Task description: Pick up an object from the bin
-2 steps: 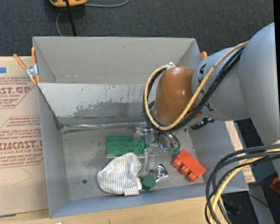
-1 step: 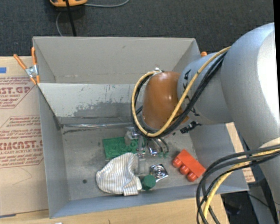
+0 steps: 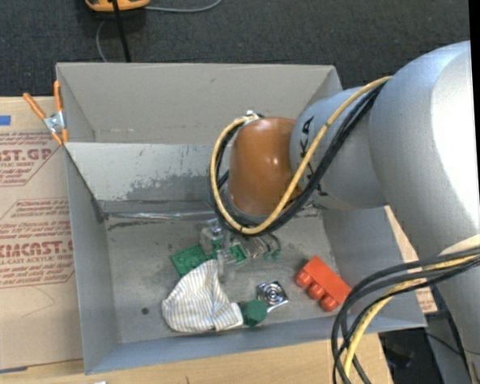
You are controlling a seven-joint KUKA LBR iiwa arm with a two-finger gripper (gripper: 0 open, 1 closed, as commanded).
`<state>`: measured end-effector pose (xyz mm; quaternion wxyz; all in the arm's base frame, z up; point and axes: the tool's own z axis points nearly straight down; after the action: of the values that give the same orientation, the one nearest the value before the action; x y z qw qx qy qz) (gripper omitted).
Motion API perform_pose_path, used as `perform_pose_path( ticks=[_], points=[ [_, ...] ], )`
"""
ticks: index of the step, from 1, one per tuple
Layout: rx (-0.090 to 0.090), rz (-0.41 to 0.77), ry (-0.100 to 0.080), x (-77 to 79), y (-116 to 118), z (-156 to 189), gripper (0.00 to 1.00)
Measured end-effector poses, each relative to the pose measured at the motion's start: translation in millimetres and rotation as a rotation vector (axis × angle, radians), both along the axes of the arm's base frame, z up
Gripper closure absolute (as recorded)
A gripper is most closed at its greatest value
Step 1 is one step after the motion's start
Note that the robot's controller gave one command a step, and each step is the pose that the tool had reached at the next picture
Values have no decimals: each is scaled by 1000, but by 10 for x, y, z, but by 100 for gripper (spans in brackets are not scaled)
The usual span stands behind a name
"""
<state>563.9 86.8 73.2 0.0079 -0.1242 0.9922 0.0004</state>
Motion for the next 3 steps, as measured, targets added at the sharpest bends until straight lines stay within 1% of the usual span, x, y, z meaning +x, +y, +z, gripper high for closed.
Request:
perform_pose_path(
  ticks=[2,3],
  points=[
    [0,1,0,1,0,0,100],
    [0,-73,11,-63,105,387,100]
  ],
)
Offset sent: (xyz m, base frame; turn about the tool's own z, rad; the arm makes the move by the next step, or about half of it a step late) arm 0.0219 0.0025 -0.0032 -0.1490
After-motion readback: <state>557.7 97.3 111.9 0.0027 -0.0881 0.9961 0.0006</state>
